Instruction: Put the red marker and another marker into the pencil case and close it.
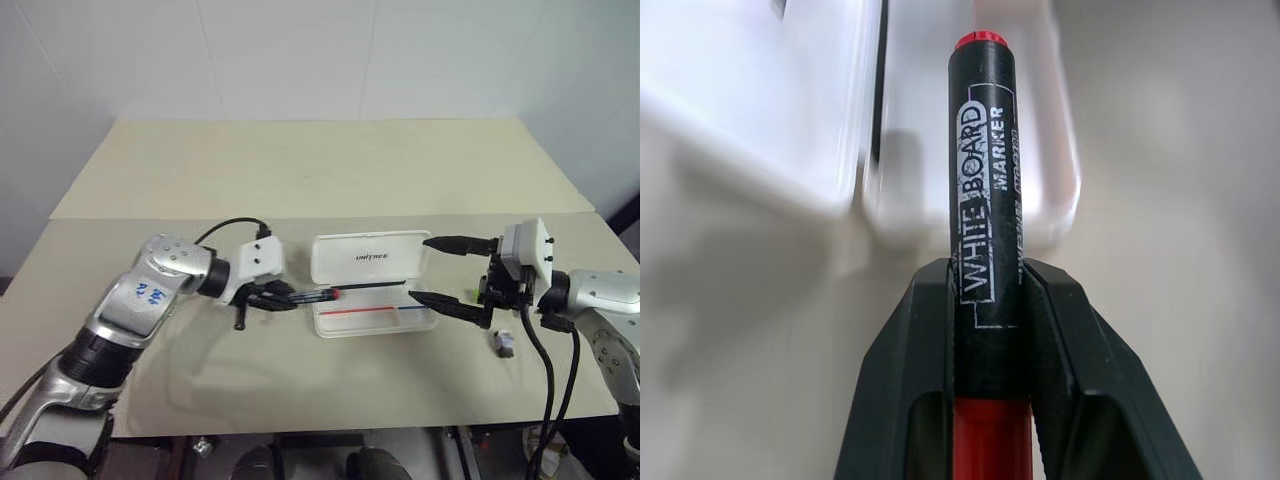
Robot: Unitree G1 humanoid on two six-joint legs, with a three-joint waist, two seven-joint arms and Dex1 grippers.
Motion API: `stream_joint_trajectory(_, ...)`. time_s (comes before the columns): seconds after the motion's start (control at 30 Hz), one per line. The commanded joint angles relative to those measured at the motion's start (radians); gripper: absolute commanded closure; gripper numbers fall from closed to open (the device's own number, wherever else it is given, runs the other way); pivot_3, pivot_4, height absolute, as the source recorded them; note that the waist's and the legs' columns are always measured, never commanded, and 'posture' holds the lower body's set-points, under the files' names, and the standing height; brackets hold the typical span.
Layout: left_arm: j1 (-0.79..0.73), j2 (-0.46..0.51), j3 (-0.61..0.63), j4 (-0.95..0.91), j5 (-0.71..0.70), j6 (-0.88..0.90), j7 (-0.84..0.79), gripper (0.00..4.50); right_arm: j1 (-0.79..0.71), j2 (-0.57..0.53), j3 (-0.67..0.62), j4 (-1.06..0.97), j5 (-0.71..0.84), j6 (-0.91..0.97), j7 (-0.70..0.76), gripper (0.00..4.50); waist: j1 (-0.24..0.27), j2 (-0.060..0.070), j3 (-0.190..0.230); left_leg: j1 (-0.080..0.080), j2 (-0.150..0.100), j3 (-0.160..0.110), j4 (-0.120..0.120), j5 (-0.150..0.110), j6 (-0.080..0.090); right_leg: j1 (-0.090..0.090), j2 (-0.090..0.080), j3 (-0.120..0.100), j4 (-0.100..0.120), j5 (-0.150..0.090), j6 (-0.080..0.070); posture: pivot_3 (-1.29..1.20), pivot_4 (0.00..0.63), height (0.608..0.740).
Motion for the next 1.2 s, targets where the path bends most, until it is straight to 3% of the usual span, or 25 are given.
stream_joint_trajectory(0.03,-0.065,-0.052,-0.037,0.046,0.034,-0.030,0.026,3.93,0.030,-0.027,-0.065,-0.056,0.022,0.009,-0.017,0.00,0.000,0.000,0.000,0.000,-0.001,0.000,0.000,0.000,0.000,0.000,0.000,0.000,0.000,0.000,0.001,0.00,0.150,0.740)
stream_joint_trajectory(0.4,-0.179,-0.255,-0.142,0.203,0.102,-0.053,0.071,3.93,0.231,-0.037,-0.221,-0.168,0.046,0.048,-0.069,0.00,-0.002,0.000,0.000,0.000,-0.004,0.000,0.000,0.000,0.000,0.000,0.000,0.001,0.000,-0.001,0.003,0.00,0.150,0.740)
stream_joint_trajectory(0.73,-0.205,-0.309,-0.211,0.272,0.178,-0.040,0.091,3.93,0.331,-0.006,-0.271,-0.257,0.064,0.061,-0.151,0.00,-0.001,0.000,0.000,0.000,-0.004,-0.002,0.001,0.000,0.000,0.001,0.000,0.001,0.001,-0.001,0.003,0.00,0.150,0.740)
stream_joint_trajectory(1.2,-0.214,-0.371,-0.189,0.352,0.221,-0.072,0.165,3.93,0.363,0.020,-0.255,-0.319,0.083,0.065,-0.235,0.00,0.000,0.000,0.000,0.000,-0.004,-0.003,0.002,0.001,0.001,0.003,-0.002,0.001,0.002,-0.001,0.004,0.00,0.150,0.740)
